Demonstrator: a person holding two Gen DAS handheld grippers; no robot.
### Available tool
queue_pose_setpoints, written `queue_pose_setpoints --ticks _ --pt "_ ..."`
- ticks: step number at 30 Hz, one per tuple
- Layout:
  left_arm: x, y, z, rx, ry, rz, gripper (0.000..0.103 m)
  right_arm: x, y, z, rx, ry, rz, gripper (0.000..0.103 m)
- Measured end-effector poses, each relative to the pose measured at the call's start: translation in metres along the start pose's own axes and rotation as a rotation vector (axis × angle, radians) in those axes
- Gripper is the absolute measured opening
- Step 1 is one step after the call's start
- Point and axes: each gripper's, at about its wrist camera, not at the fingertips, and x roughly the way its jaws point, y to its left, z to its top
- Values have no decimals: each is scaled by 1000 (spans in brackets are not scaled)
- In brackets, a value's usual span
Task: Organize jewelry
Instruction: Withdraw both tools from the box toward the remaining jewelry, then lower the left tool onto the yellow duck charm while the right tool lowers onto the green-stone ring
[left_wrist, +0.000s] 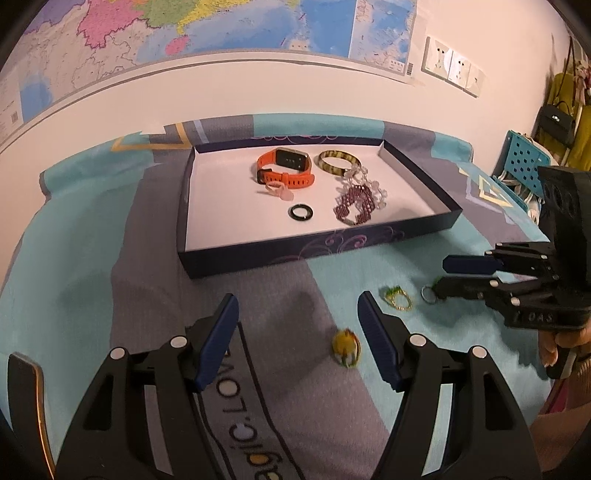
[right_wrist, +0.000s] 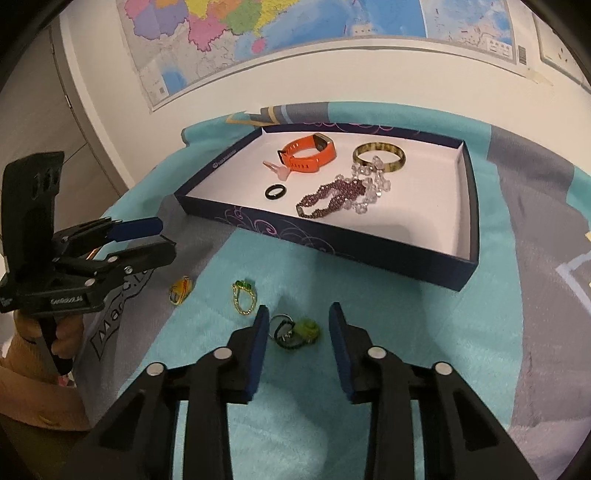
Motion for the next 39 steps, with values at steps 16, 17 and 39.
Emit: queue_pose_setpoints --ticks 16,17,39 --pt "0 -19 -19 73 35 -42 63 -9 -15 -8 81 -15 55 13" --pt "1 -21 -19 75 38 -46 61 -11 -16 -8 87 -19 60 13" --pt "14 -31 -22 84 85 -52 18 -19 -21 -7 113 -51 77 13"
